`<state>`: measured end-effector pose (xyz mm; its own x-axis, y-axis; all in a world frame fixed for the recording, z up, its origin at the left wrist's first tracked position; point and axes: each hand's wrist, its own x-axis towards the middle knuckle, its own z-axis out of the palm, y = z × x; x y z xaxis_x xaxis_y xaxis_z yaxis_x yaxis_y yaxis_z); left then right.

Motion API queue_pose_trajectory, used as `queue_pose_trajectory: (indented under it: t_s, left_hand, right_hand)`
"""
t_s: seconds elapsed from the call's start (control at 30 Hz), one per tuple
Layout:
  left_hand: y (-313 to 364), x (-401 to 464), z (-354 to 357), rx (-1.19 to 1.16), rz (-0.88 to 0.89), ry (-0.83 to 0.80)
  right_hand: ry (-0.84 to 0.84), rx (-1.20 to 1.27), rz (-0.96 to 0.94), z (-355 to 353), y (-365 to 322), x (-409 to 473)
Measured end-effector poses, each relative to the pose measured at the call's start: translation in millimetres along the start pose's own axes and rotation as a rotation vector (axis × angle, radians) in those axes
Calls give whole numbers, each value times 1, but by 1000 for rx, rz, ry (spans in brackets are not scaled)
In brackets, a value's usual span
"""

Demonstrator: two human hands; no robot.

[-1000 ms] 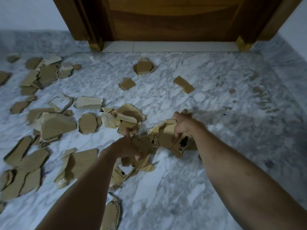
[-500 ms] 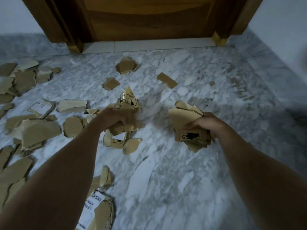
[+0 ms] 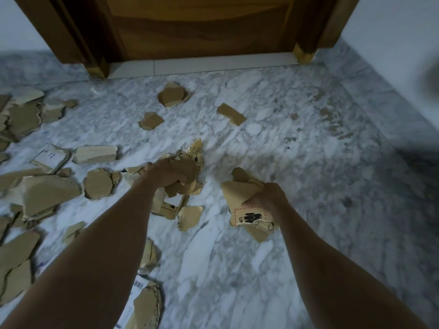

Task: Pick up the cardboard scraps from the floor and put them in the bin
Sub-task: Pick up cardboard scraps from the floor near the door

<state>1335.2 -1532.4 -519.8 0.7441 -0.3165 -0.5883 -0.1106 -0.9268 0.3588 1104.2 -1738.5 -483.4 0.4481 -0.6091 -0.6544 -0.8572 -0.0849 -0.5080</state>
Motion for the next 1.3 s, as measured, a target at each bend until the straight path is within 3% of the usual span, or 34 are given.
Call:
queue_pose_trajectory:
  t_s: [0.17, 0.3, 0.47, 0.63, 0.7, 0.9, 1.03, 1.3]
  left_hand:
    - [30, -67, -10, 133, -34, -33]
    - [23, -70, -3, 125, -52, -47]
    - [23, -75, 1, 274, -19, 14]
    - [16, -75, -4, 225, -20, -74]
    - [13, -73, -8, 103, -25, -94]
    - [-4, -85, -23, -617, 136, -11]
    - [-22, -99, -38, -1004, 53, 67]
    - [-56, -127, -30, -1198, 52, 151]
  right_hand:
    - [2, 148, 13, 18, 0, -2]
    - [-7, 199, 29, 23, -2, -7]
    - [-12, 184, 20, 26, 0, -7]
    - [-20, 168, 9, 26, 1, -9]
    - [-27, 183, 1, 25, 2, -8]
    - [-115, 432, -18, 14, -7, -10]
    - [-124, 518, -76, 2, -30, -22]
    - [-30, 408, -48, 28, -52, -49]
